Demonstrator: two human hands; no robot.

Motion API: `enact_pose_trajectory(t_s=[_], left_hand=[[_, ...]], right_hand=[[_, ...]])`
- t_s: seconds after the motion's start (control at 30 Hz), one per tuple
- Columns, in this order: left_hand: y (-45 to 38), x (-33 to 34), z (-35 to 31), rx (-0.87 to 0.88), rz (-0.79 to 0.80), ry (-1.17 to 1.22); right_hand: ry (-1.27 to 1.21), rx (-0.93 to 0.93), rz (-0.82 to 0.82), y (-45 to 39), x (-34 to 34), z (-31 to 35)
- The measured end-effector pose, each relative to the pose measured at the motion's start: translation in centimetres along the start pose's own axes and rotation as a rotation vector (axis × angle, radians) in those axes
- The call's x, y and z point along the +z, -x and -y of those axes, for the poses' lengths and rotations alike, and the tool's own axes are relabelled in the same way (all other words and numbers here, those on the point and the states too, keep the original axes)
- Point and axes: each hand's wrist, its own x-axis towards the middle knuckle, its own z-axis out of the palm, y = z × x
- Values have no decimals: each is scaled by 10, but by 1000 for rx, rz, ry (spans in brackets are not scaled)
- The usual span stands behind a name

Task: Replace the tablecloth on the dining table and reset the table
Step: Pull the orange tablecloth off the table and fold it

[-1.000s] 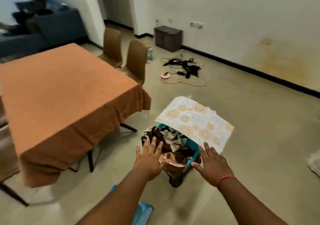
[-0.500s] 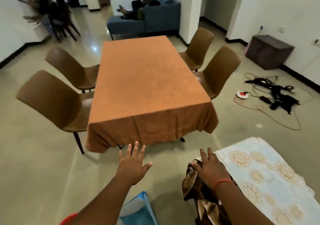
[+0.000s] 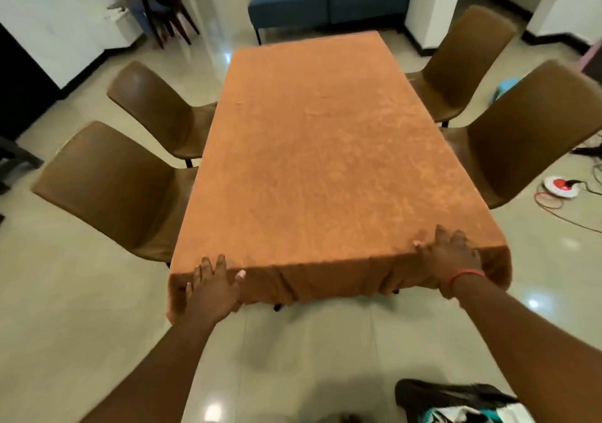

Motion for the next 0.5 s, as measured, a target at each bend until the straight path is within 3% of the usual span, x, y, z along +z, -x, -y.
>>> enact_pose_trajectory(t_s=[0.27,0.5], left_hand=[[-99,20,-43,-121,68,30],[-96,33,-79,-135,-58,109]], right_hand=[[52,126,-90,-97,19,33],[-64,-19,-160,-91,52,88]])
